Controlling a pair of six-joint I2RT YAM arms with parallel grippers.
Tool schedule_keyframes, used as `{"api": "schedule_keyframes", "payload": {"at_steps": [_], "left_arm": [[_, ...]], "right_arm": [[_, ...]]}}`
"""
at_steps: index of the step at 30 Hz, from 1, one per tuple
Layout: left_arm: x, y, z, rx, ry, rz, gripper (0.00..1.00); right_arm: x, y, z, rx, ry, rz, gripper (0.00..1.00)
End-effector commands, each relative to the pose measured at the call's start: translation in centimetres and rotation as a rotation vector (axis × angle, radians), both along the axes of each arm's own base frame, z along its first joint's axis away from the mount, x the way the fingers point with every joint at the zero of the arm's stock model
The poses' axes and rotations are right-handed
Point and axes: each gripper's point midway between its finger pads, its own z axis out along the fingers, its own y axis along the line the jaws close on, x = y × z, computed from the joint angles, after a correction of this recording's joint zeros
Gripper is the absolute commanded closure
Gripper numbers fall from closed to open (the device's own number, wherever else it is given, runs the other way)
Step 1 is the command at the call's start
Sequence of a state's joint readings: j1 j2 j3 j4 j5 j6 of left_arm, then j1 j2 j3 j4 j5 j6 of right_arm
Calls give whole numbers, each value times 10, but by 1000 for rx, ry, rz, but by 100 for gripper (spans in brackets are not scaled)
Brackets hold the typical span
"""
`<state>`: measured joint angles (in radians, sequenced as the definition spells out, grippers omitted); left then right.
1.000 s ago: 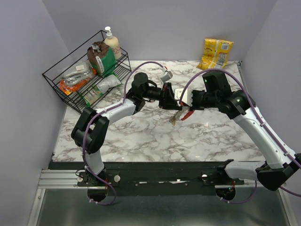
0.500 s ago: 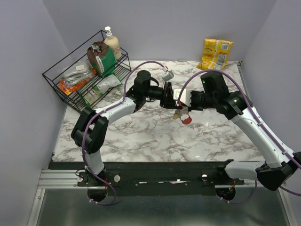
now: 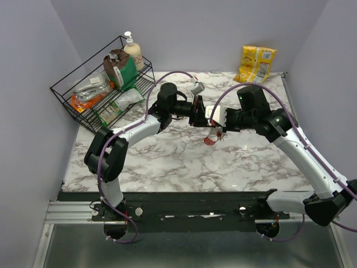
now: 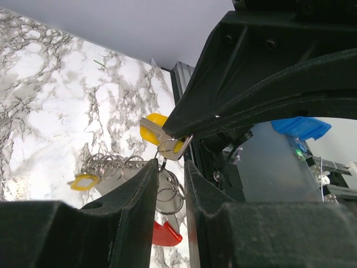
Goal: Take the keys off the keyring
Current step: Remove the key from the keyring.
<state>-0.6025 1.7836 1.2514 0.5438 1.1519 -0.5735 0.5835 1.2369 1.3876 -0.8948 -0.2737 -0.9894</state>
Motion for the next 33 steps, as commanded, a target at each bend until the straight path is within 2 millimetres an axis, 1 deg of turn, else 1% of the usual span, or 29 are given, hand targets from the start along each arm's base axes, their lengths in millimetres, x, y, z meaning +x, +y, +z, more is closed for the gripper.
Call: {"api": "schedule_keyframes", "payload": {"at_steps": [1,9,19,22,25,26,28,29,32,33], "left_arm": [[-7,0,13,-29,-45,-17,66],[-6,-2,7,-19,-35,-19,66],[-10,-4,5,-12,-41,-36,67],[-11,-5,4,-10,-41,-37,71],[-11,-6,4,-10,-40,-40,78],[-12,-6,4,-9,-39,-42,83],[-11,-5,4,-11,-40,-36,88],[-12,-5,5,-13,-42,-37,93],[-11,-5,4,-15,-38,-34,100],[-11,-5,5,-17,-39,-33,100]], "right_arm": [[5,4,19,42,-43,-12,99],[1,6,21,56,-31,-2,99],[5,6,28,74,-48,-25,99],[5,7,31,81,-48,-27,99],[5,6,31,82,-51,-30,99],[5,6,30,78,-51,-32,99],[5,5,31,79,-55,-34,99],[5,4,28,73,-53,-39,99],[9,0,23,55,-65,-56,99],[10,-3,17,42,-60,-66,99]]}}
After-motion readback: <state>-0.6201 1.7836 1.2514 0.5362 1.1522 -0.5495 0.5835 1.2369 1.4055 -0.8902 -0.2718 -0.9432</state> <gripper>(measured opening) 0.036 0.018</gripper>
